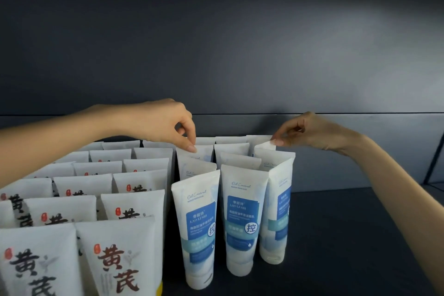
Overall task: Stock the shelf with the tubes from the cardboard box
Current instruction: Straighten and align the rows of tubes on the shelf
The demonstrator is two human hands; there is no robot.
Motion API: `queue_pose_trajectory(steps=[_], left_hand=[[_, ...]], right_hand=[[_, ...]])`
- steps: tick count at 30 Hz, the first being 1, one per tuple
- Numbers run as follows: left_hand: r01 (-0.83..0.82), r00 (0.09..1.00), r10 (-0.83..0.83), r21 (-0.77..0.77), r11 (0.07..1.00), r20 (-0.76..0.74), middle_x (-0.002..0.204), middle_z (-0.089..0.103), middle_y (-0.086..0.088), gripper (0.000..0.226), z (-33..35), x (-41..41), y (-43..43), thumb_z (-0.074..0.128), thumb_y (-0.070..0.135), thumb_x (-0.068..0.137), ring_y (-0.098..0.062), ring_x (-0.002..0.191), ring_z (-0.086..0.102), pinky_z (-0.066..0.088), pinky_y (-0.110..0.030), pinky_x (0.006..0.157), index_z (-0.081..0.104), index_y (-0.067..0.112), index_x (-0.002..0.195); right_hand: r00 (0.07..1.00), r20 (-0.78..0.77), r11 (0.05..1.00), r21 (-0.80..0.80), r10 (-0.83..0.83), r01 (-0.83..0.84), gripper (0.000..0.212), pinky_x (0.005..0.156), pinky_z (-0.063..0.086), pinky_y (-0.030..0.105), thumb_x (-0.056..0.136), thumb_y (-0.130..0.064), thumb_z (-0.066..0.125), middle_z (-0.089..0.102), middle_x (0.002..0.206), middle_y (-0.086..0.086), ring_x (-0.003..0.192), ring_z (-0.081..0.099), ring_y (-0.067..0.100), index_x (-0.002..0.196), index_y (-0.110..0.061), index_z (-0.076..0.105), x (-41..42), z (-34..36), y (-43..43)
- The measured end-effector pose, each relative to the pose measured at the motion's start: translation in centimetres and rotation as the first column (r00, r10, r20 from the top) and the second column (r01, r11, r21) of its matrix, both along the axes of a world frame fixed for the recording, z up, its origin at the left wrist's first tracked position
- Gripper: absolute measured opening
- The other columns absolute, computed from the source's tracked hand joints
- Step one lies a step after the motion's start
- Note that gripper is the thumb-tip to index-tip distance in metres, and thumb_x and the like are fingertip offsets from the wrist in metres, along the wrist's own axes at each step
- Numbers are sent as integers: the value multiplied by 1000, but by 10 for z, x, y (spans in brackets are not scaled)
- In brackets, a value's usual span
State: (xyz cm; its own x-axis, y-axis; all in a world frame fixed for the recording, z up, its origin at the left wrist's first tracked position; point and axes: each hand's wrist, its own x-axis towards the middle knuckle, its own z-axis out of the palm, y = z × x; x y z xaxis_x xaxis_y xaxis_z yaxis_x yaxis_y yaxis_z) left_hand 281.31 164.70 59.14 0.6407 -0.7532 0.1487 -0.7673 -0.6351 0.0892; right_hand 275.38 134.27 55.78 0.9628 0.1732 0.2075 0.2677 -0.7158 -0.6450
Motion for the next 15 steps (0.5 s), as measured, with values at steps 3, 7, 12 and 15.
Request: queue_pose_trajectory(steps=[3, 7, 12, 15], left_hand=[[-19, 1000, 19, 18, 1000, 21, 70, 55, 0, 11, -1, 2, 2, 72, 43, 76, -4, 57, 44, 35, -28, 59, 72, 34, 71], [-51, 998, 50, 33, 998, 33, 73, 58, -5, 12, -1, 3, 6, 71, 43, 77, -4, 57, 44, 34, -25, 57, 71, 34, 70], [-99, 994, 96, 61, 993, 51, 73, 59, -2, 18, -7, 4, 9, 70, 47, 77, -2, 60, 45, 34, -25, 58, 70, 30, 70], [-104, 993, 99, 77, 992, 63, 74, 59, -1, 19, -8, 2, 6, 69, 47, 77, -6, 59, 45, 34, -25, 57, 69, 29, 72]], right_hand=[[999, 24, 999, 37, -26, 25, 4, 77, 43, 25, 78, -26, 75, 74, 84, -7, 76, 62, -1, 82, -24, 76, 3, -6, -1], [997, 71, 996, 87, 26, -32, 5, 68, 45, 6, 80, -12, 72, 73, 76, -13, 72, 63, -6, 83, -16, 73, 6, -8, 7], [998, 53, 996, 84, 23, -28, 2, 64, 45, 5, 79, -12, 73, 70, 68, -12, 66, 61, -5, 78, -13, 72, 6, -8, 7], [999, 35, 997, 70, 24, -26, 3, 63, 46, 6, 78, -13, 74, 70, 68, -10, 64, 62, -4, 76, -12, 72, 7, -8, 7]])
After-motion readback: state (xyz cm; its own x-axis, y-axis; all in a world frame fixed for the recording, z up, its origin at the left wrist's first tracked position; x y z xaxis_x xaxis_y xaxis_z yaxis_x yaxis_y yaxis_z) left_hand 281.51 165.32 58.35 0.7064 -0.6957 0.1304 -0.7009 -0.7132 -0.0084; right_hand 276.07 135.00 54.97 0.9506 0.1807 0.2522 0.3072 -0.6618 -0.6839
